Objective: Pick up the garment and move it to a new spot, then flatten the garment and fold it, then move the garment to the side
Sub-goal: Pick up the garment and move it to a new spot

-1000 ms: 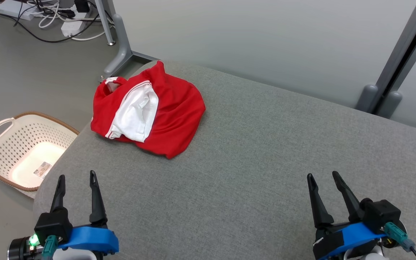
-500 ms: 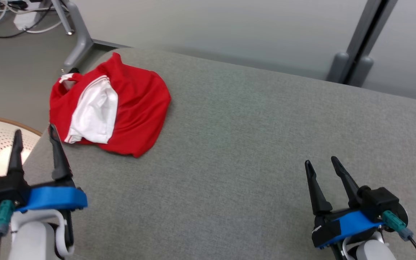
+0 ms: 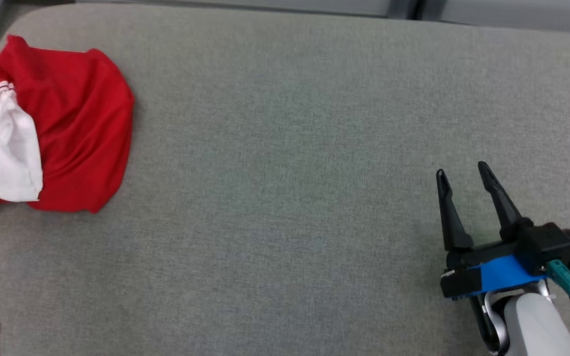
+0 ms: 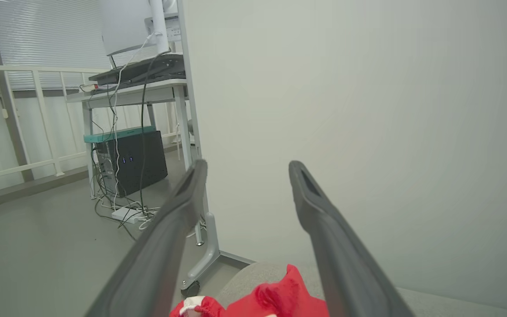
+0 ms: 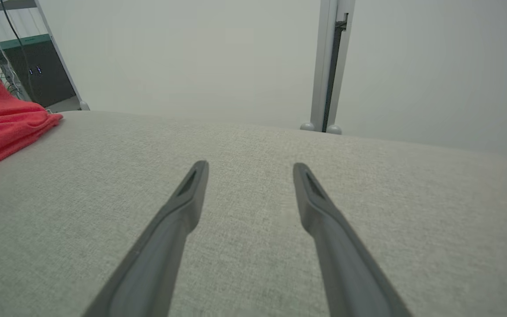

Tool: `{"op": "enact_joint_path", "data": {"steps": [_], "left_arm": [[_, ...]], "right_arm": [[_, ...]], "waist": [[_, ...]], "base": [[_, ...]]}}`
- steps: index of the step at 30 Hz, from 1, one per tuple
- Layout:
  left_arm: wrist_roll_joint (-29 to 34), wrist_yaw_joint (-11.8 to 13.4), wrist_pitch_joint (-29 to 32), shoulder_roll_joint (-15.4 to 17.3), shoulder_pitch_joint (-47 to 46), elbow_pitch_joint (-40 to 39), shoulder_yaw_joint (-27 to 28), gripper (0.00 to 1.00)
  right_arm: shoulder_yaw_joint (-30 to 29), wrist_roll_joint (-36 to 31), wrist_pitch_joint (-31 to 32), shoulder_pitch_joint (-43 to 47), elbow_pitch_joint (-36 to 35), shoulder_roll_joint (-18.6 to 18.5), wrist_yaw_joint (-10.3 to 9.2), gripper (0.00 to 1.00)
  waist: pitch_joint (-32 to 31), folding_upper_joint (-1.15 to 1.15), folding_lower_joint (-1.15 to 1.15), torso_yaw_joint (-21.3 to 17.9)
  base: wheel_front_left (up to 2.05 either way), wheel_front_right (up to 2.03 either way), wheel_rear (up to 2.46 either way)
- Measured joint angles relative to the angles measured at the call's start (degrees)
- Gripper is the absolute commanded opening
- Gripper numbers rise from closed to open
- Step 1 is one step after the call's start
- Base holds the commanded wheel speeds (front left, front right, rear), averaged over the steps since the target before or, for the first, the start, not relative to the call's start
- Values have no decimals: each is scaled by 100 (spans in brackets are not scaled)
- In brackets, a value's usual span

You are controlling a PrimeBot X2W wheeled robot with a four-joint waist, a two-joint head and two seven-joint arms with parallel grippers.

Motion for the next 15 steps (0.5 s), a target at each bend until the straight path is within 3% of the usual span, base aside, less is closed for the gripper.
{"op": "enact_joint_path", "data": {"steps": [7, 15], "left_arm": [[-132, -260, 508, 283, -778, 914, -133, 100], [-307, -398, 1323, 205, -1189, 2301, -367, 100]], "right_arm": [[-100, -112, 66, -102, -326, -2, 0, 100], [-122, -160, 115, -191, -561, -2, 0, 100]], "waist": [[497, 0, 0, -181], [818, 0, 0, -233]], "base": [[0, 0, 0], [0, 0, 0]]}}
